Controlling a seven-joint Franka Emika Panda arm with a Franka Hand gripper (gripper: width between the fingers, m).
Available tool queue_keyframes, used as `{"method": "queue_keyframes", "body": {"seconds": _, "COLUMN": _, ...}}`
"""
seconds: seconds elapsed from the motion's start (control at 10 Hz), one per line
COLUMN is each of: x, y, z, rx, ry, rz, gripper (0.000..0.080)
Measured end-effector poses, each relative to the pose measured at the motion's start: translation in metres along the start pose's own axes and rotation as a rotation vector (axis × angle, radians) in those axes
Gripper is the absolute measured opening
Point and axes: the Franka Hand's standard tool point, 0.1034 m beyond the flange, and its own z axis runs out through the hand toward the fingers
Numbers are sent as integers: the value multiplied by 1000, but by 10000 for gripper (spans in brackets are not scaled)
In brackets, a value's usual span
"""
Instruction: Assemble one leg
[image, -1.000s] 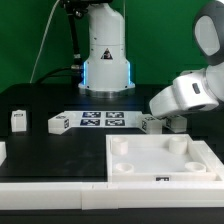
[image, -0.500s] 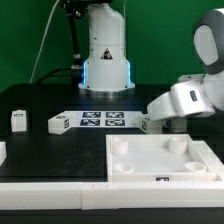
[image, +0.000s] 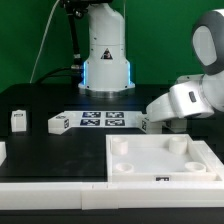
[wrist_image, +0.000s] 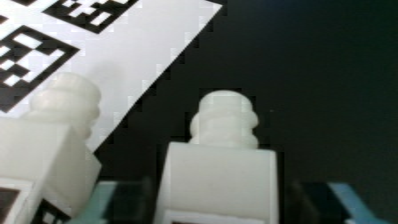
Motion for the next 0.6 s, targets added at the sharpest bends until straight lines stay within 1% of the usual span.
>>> {"method": "queue_keyframes", "body": {"seconds": 0.1, "x": 0, "y": 0, "z": 0, "rx": 0, "ry": 0, "rz": 0, "gripper": 288}}
{"method": "queue_keyframes", "body": {"seconds": 0.6, "x": 0, "y": 0, "z": 0, "rx": 0, "ry": 0, "rz": 0, "gripper": 288}}
